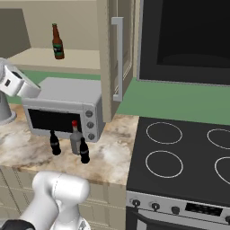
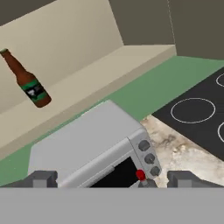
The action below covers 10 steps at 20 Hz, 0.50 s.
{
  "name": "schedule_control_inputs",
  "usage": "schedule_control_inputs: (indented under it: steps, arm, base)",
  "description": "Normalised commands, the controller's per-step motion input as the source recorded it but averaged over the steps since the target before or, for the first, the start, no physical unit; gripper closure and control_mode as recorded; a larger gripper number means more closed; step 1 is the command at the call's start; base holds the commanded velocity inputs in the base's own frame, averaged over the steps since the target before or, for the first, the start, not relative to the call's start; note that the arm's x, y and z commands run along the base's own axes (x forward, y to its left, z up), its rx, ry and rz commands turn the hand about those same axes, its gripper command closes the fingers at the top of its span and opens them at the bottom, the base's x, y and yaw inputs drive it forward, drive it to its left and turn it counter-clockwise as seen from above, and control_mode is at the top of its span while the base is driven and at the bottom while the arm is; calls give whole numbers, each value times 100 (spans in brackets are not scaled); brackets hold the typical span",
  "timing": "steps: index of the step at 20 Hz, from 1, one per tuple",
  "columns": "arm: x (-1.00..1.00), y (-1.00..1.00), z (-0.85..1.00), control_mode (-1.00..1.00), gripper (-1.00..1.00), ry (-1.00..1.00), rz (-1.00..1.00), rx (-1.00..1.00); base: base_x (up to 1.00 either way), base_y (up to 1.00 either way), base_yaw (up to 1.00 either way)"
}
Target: Sort all alcoholic drinks to one cabinet, and non-alcoholic drinks to the other.
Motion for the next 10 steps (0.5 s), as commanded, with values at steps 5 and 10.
schedule_control_inputs:
  steps: [5,10]
  arm:
    - [-24,-13,-49,-100,-100,11,0,3]
    - [-11,-6,-43,-100,-100,13,0,5]
  base:
    - [0,0,0]
    - [0,0,0]
